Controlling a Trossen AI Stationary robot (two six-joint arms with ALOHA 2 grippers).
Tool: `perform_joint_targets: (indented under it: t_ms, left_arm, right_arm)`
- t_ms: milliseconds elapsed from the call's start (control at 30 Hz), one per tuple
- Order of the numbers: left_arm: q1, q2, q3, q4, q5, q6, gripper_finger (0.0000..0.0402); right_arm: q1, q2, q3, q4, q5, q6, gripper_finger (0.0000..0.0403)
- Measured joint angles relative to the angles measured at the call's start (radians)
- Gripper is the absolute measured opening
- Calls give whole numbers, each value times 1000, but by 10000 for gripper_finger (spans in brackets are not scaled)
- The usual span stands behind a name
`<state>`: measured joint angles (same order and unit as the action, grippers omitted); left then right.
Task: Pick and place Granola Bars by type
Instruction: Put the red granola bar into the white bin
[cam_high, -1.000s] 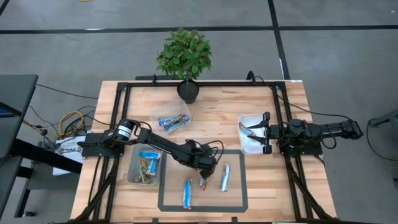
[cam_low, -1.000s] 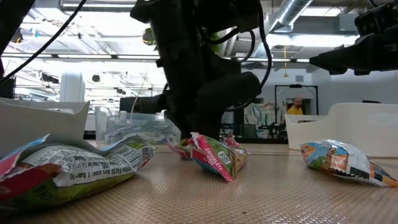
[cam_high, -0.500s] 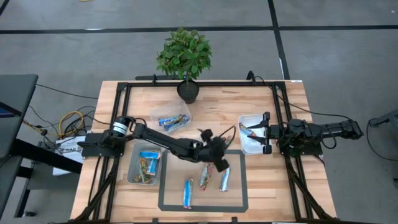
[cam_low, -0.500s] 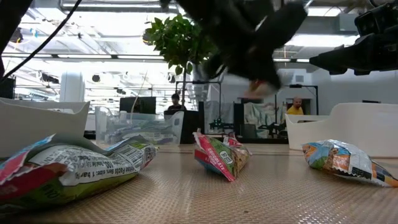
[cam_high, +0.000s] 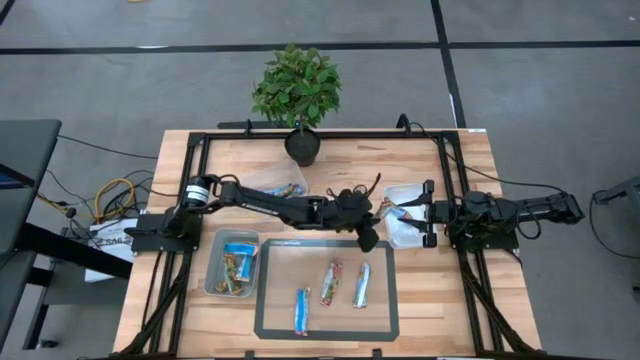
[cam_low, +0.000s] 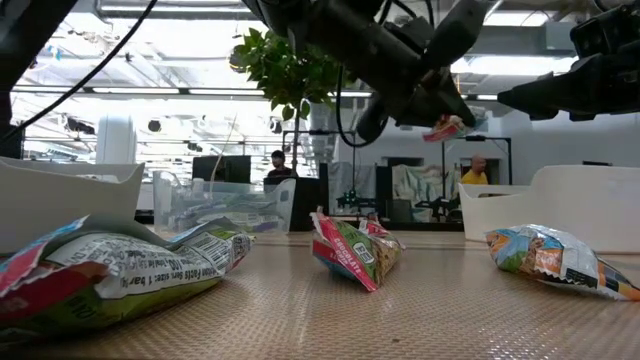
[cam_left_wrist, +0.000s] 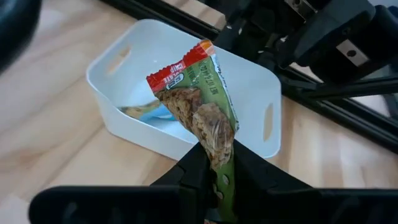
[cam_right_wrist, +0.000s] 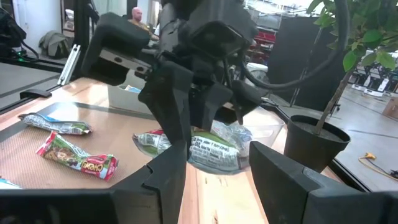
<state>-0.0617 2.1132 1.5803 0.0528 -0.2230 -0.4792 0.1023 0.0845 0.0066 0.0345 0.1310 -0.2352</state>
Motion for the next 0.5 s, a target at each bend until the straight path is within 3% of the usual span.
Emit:
perform_joint_targets:
  t_ms: [300, 500]
  left_arm:
    - [25, 10, 3, 11, 52, -4, 44]
    - [28, 107, 132, -54, 96, 66, 44]
  right_arm:
    - [0, 0, 0, 0, 0, 0, 171]
    - [0, 0, 0, 1, 0, 0, 171]
